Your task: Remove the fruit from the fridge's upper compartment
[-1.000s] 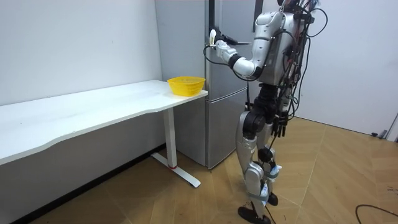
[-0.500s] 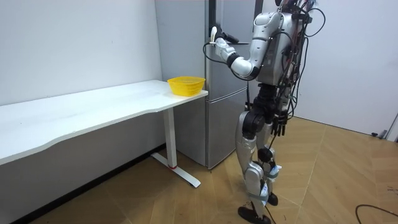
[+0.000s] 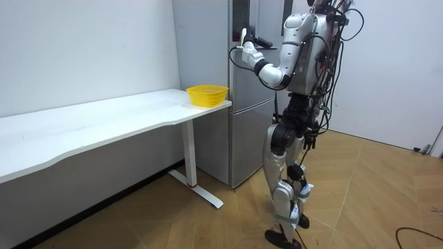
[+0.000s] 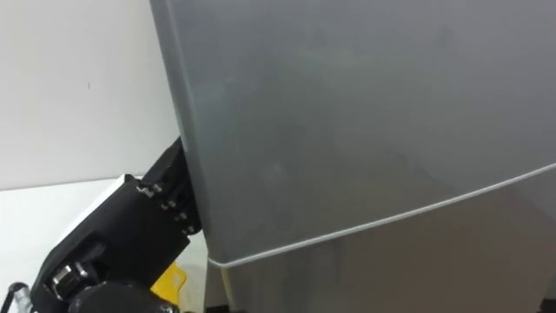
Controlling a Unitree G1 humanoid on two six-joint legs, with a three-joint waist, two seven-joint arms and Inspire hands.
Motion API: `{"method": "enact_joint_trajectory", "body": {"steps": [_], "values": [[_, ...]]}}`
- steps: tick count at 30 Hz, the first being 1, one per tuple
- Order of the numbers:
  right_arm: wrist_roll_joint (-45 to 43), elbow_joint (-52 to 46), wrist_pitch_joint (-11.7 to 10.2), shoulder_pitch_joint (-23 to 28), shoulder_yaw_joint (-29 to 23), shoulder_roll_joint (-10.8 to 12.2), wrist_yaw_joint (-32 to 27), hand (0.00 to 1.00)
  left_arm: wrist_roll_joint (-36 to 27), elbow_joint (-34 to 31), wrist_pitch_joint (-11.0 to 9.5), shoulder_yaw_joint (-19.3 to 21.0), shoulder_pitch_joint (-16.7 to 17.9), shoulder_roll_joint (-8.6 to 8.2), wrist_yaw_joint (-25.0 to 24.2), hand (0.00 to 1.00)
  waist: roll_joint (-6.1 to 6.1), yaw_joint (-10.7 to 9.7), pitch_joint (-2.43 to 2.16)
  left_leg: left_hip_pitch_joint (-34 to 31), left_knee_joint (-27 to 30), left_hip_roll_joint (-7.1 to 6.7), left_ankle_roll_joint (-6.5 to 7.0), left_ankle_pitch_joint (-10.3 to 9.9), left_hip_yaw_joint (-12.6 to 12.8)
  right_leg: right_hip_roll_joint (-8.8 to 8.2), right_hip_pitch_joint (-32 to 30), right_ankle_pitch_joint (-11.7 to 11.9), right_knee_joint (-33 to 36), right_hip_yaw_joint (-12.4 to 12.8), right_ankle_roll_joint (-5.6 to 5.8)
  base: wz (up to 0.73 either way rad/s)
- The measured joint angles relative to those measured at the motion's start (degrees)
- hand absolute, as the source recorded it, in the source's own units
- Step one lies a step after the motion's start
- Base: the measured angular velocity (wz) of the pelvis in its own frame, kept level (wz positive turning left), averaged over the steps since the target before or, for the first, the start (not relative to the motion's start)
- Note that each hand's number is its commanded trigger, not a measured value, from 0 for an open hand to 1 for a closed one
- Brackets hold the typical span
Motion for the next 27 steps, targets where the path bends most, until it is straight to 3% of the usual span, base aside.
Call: {"method": "enact_joint_trajectory", "body": {"steps": [8, 13, 21, 27], "values": [[0.00, 0.11, -0.74, -0.49, 1.14, -0.11, -1.95, 0.00, -0.18, 0.00, -0.12, -1.85, -0.03, 0.37, -1.92, 0.00, 0.01, -0.15, -0.02, 0.27, 0.04, 0.01, 0.00, 0.00, -0.01, -0.07, 0.30, 0.07, 0.07, 0.06, 0.11, 0.00], [0.02, 0.18, -1.21, -0.50, 1.99, -0.82, -3.23, 0.00, -4.17, 0.01, -0.13, -3.04, -0.06, 2.54, -2.51, 0.00, 0.04, -0.25, -0.02, 0.75, 0.05, -0.04, 0.00, 0.00, 0.14, -0.06, 0.53, 0.17, -0.29, 0.46, 0.23, 0.00], [1.22, 0.27, -2.03, -0.50, 2.10, -0.99, -3.54, 0.00, -9.14, -0.02, -0.18, -5.61, -1.13, 2.80, -4.80, 0.00, 0.33, -0.77, 0.08, 1.06, 0.02, -0.01, 0.00, 0.00, 0.20, 0.04, 0.95, 0.20, -0.22, 1.08, 0.27, -0.04], [2.27, 0.13, -2.38, -0.20, 2.30, -1.04, -3.46, 0.00, -11.29, 0.00, -0.88, -7.82, -3.79, 2.89, -5.73, 0.00, 0.46, -2.81, 0.16, 1.02, 0.02, 0.07, 0.00, 0.00, 2.72, 0.16, 0.16, 0.24, 0.35, 2.68, 0.21, -0.17]]}}
